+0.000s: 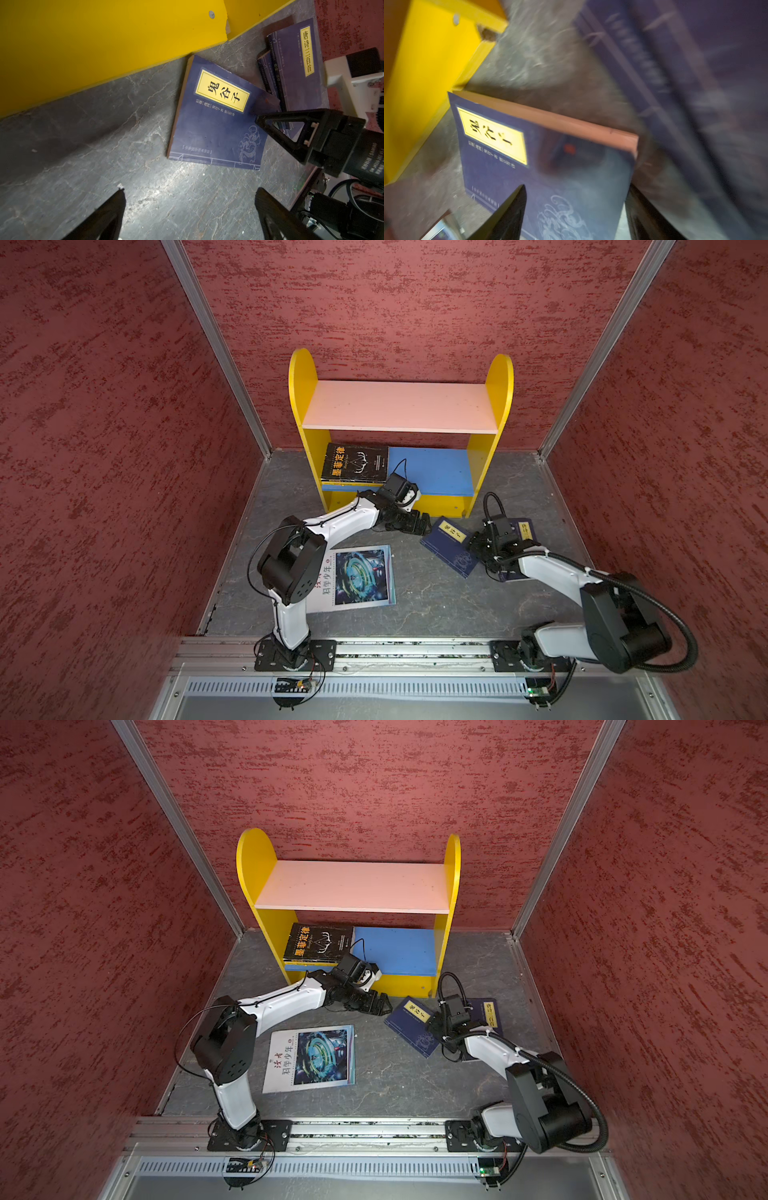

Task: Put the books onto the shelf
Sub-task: 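Reach both grippers to the blue yellow-labelled book on the table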

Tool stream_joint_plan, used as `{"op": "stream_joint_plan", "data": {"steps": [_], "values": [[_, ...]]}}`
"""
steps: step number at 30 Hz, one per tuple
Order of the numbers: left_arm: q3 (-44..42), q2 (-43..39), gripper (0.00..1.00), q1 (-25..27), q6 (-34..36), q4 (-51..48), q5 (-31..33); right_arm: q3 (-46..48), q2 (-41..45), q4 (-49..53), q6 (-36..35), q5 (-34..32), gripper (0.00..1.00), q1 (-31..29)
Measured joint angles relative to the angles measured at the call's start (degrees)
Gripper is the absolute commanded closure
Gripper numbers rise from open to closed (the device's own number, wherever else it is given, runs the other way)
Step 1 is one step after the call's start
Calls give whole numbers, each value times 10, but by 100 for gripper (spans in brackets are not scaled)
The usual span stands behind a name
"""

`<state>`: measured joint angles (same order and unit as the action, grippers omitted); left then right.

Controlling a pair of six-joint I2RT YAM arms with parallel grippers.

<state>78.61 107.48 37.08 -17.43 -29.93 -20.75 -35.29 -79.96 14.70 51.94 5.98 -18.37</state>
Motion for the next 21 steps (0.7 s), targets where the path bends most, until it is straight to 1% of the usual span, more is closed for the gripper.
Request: {"op": "stream_joint_plan", "data": {"steps": [4,8,11,14,18,21], "values": [[5,20,5,0,-18,-5,24,-23,-28,-8,-23,70,27,-31],[-3,13,5,-2,-37,-7,49,-46,-26,6,-46,136,23,-61],[-20,-3,4,-7,-51,-5,63,-75,-14,38,-66,156,20,-64],[-42,-28,4,-16,-69,-6,70,-106,4,71,-83,146,20,-63],[-53,-50,4,-32,-104,-5,73,-118,32,70,-97,83,19,-63],[-67,-66,4,-47,-146,4,60,-118,24,50,-109,43,19,-62]]}}
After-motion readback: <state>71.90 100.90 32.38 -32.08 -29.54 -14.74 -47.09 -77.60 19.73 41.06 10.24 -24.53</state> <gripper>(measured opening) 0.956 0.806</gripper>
